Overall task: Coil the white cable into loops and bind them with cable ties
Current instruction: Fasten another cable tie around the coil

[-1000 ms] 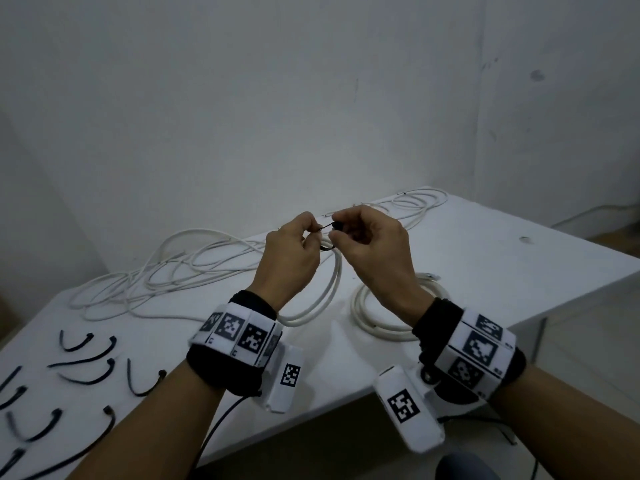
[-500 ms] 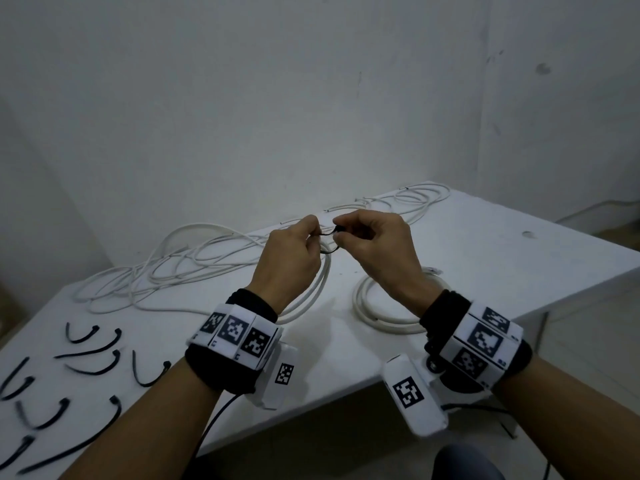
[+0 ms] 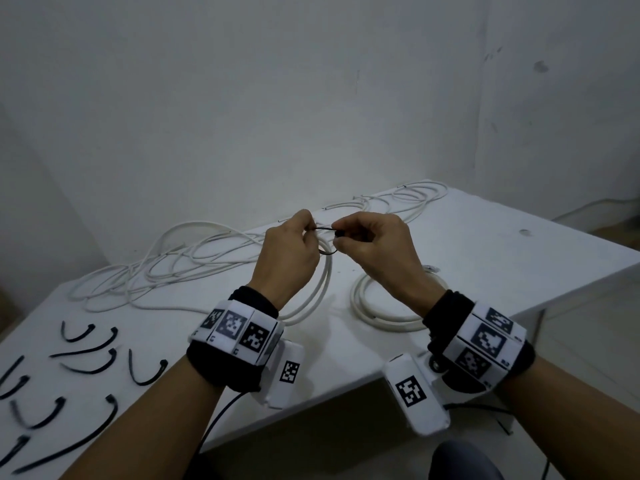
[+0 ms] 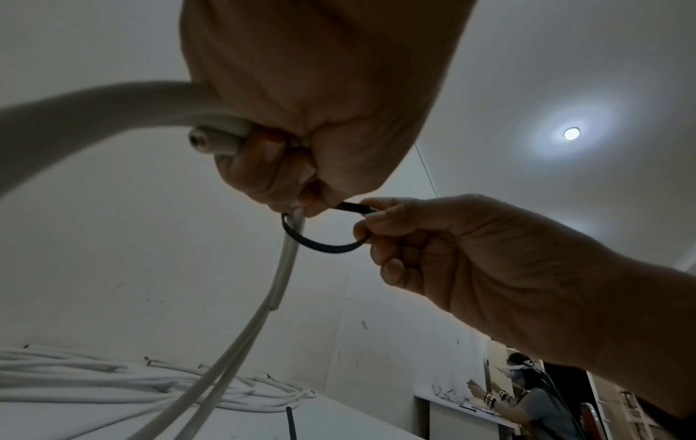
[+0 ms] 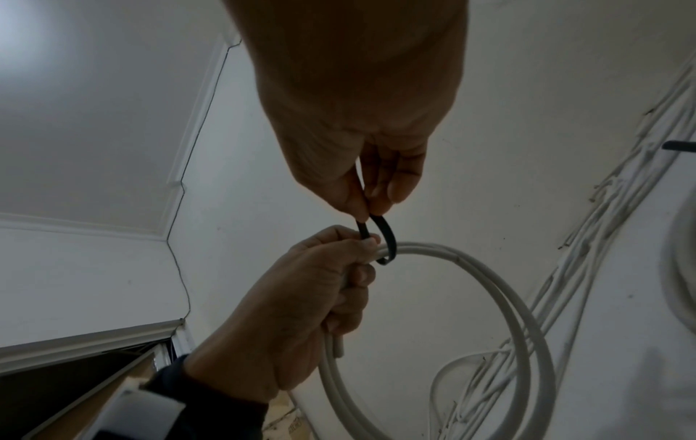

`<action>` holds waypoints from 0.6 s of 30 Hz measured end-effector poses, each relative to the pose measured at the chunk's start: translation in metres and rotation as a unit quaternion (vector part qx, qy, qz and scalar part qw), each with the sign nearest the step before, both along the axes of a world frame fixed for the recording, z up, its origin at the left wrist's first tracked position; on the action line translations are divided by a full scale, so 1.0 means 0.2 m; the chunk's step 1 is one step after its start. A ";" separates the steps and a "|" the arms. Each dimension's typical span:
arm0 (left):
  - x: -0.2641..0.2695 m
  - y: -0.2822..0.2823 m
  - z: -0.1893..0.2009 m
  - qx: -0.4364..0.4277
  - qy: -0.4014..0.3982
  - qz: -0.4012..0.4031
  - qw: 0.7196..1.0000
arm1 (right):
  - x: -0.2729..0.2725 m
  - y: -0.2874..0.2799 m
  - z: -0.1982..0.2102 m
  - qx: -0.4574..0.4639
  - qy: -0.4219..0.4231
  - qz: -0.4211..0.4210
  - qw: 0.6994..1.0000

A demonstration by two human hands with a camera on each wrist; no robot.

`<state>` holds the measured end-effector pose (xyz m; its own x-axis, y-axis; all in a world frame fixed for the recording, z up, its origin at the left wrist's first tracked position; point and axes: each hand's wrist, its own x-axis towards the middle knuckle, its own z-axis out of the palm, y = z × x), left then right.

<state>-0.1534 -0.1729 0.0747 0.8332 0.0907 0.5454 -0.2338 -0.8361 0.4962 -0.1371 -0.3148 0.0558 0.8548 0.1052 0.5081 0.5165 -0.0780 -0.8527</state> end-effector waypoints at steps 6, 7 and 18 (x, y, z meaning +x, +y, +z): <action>-0.02 0.00 -0.01 0.018 -0.008 0.004 1.000 | -0.02 0.00 -0.03 0.018 -0.015 -0.005 1.000; -0.02 0.00 0.00 0.021 -0.012 0.005 1.000 | -0.02 0.00 -0.04 0.028 -0.016 -0.007 0.999; -0.03 0.01 -0.05 0.131 -0.034 0.012 0.991 | -0.02 -0.02 -0.07 0.025 -0.025 -0.012 0.999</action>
<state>-0.1592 -0.1718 0.0655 0.7935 -0.0426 0.6071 -0.2381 -0.9398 0.2453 -0.1407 -0.3181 0.0418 0.8302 0.0585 0.5545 0.5571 -0.0495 -0.8289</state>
